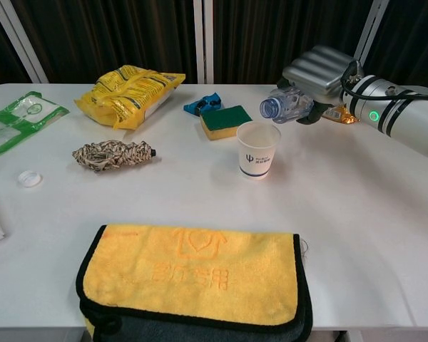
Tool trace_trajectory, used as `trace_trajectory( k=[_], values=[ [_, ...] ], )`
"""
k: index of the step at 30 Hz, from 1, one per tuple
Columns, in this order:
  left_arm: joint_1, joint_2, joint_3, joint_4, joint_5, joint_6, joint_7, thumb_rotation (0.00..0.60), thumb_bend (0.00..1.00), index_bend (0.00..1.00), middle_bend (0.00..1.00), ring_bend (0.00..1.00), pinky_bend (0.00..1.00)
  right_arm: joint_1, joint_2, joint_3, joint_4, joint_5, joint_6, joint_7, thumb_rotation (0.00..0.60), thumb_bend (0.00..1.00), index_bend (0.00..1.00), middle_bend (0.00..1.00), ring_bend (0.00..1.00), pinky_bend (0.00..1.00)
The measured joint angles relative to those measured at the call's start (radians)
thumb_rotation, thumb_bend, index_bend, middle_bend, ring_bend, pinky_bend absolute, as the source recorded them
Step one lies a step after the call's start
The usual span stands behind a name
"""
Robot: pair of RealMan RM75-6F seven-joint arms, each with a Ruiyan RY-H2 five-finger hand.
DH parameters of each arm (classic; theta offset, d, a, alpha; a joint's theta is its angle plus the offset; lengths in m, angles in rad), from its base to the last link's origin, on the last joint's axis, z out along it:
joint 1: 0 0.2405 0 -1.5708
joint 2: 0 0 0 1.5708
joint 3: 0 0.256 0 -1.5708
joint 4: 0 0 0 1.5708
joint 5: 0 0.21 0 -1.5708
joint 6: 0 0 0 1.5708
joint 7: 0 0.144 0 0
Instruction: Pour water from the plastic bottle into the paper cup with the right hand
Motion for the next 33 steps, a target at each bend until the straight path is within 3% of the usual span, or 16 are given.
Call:
trace_trajectory(
  k=[33],
  values=[
    [0.004,-0.003,0.005,0.011,0.013,0.005,-0.016,0.6,0.09,0.08,0.07,0.02,0.13,0.022,-0.015,-0.019,0.054,-0.028,0.022,-0.086,0.6,0.39,0.84,0.59,0.47,0.34]
  ],
)
